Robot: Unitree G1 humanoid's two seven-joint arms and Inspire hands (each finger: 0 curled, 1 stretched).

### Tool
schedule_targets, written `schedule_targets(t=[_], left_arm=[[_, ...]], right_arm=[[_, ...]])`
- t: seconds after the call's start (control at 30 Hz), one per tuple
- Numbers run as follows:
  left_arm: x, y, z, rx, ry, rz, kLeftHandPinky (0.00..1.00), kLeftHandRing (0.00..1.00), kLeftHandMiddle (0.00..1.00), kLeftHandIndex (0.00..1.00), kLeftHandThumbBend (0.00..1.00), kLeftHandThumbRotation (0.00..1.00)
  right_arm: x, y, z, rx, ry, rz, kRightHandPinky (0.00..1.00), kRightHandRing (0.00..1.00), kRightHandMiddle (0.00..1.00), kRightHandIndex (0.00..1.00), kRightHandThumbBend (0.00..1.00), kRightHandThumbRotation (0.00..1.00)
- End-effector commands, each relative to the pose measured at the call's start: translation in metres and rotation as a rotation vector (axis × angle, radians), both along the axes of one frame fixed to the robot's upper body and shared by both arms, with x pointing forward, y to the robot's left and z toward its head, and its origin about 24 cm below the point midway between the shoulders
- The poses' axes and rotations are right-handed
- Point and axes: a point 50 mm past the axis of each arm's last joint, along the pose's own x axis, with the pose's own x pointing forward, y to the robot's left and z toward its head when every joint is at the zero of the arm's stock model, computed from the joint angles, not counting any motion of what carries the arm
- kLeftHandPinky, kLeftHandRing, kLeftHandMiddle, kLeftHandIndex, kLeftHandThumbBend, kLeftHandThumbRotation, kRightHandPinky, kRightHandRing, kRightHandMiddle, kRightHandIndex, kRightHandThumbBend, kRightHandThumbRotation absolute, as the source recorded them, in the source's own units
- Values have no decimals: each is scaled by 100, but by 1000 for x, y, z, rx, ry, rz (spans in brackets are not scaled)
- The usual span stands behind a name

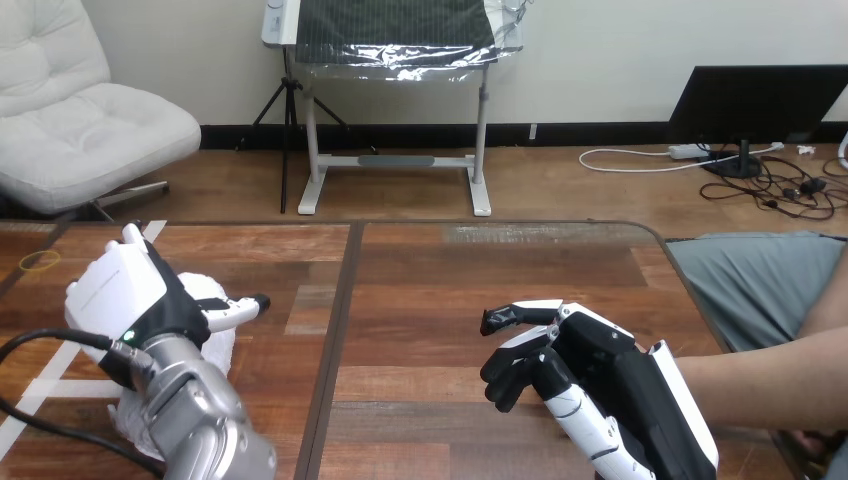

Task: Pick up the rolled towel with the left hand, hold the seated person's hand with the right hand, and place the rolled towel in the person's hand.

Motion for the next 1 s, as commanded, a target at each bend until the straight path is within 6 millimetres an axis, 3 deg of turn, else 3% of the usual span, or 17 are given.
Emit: schedule_targets(t=[0.0, 0.97], left_arm=[[16, -5, 20, 5, -50, -9, 100, 97, 96, 95, 93, 38], [24, -5, 21, -2, 19, 78, 100, 97, 96, 94, 90, 33]], right_arm=[[10, 3, 17, 25, -105, 10, 35, 42, 49, 60, 63, 65], [11, 3, 20, 37, -116, 8, 34, 42, 48, 59, 65, 65]])
